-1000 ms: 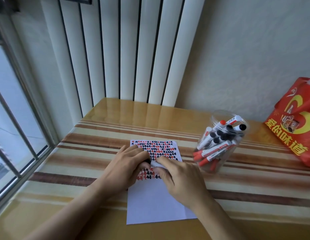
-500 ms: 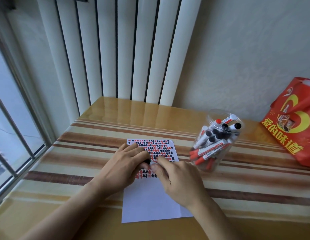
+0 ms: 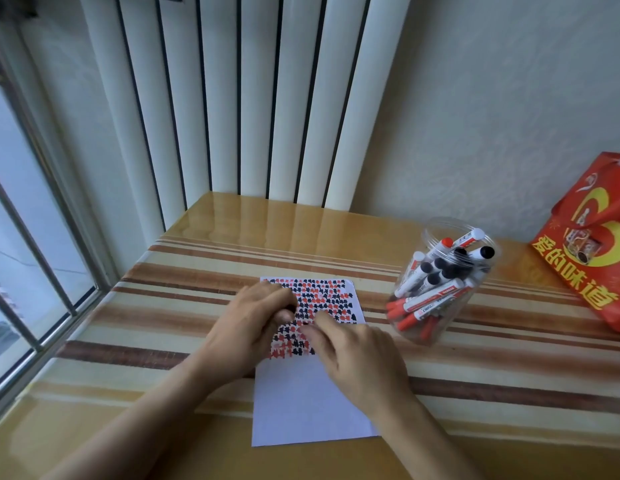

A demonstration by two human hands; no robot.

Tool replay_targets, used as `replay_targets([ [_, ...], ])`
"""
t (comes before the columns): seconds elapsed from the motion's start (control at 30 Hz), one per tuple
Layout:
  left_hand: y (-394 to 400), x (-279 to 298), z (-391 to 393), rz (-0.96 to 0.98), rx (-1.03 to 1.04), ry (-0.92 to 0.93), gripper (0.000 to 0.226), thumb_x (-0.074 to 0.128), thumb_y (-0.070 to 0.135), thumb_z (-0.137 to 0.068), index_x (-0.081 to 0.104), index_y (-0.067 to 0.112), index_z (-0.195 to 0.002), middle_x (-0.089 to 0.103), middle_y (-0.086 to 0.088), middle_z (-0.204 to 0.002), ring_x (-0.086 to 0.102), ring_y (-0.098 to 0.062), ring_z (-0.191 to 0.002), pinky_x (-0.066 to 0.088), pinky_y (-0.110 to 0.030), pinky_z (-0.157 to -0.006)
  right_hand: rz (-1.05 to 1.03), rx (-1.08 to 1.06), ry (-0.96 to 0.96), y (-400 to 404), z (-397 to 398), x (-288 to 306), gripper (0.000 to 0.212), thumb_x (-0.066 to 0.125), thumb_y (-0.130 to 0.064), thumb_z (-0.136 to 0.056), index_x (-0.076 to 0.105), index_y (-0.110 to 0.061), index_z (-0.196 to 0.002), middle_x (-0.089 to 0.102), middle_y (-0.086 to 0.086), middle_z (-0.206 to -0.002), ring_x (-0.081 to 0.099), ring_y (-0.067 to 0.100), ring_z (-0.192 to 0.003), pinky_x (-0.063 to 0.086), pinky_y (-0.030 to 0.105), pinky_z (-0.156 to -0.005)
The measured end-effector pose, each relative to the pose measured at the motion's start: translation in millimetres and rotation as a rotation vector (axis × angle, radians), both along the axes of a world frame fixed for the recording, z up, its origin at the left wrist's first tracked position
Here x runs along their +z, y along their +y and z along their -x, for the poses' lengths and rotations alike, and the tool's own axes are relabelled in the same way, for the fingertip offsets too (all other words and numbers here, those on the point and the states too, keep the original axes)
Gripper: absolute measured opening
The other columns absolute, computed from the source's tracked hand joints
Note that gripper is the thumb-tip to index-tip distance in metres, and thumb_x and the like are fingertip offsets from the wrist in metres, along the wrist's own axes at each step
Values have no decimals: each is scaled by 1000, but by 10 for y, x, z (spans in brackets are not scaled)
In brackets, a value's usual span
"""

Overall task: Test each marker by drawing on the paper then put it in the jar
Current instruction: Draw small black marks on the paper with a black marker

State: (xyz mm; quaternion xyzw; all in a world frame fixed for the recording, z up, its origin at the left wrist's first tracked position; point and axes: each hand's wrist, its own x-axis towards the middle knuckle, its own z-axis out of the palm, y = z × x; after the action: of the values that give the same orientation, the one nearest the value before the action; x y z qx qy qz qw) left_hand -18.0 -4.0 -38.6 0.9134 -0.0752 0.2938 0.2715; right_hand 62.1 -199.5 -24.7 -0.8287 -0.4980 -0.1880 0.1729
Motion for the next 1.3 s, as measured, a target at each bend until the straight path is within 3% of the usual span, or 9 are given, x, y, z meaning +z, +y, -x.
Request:
replay_targets([
  [0.17,174,-119,0,-20,174,83,28,33,43,-105,50,25,-92,47,15,-87,45,-11,-83,42,-36,-76,-165,-12,278,-104,-149,18,45,32,-54,-109,52,-21,-85,55,-7,-67,55,17,-61,45,41,-55],
  [0.27,176,-227,-36,-104,244,191,24,36,44,-102,54,28,-100,47,16,-101,44,-9,-98,40,-34,-88,-287,49,362,-75,-139,-46,26,41,-26,-109,65,-19,-112,64,-11,-100,62,5,-91,49,25,-79],
  [0.37,194,-291,-46,-103,283,253,14,48,41,-98,52,31,-107,48,16,-114,45,-9,-111,38,-36,-99,-367,140,514,-40,-97,-91,22,53,-14,-107,59,-27,-124,66,-11,-105,69,14,-80,55,25,-70],
  [0.5,187,-327,-48,-84,311,262,14,50,39,-96,48,32,-108,49,16,-114,47,-10,-115,35,-35,-100,-674,260,1252,3,-90,-87,12,59,-10,-102,67,-15,-109,69,8,-110,75,31,-76,62,39,-68],
  [0.57,184,-337,-54,-91,322,265,21,48,40,-97,47,32,-116,50,15,-121,45,-10,-121,32,-36,-104,-793,327,1706,1,-87,-72,28,58,-6,-97,72,-9,-121,71,17,-119,76,34,-93,62,37,-76],
  [0.63,184,-349,-60,-104,335,275,32,46,41,-99,47,30,-128,50,14,-133,41,-10,-131,27,-36,-110,-809,356,1897,21,-58,-76,41,62,-7,-91,71,-11,-131,72,15,-119,74,28,-100,61,33,-77],
  [0.87,163,-355,-79,-118,372,279,42,47,46,-98,47,29,-136,48,13,-140,38,-10,-137,23,-36,-113,-554,156,1270,204,191,-187,9,68,-27,-95,63,-25,-88,53,4,-62,48,18,-49,37,23,-46],
  [1.13,152,-339,-98,-88,390,278,40,51,45,-96,49,28,-132,49,11,-136,40,-11,-134,23,-35,-112,-390,99,1130,292,296,-233,12,68,-26,-88,60,-27,-79,66,11,-59,62,32,-45,43,27,-42],
  [1.3,146,-329,-94,-88,393,282,42,51,45,-96,49,27,-134,48,10,-137,40,-12,-134,24,-36,-113,-354,118,1123,291,296,-253,12,70,-27,-88,60,-24,-82,66,11,-59,62,17,-44,42,25,-40],
])
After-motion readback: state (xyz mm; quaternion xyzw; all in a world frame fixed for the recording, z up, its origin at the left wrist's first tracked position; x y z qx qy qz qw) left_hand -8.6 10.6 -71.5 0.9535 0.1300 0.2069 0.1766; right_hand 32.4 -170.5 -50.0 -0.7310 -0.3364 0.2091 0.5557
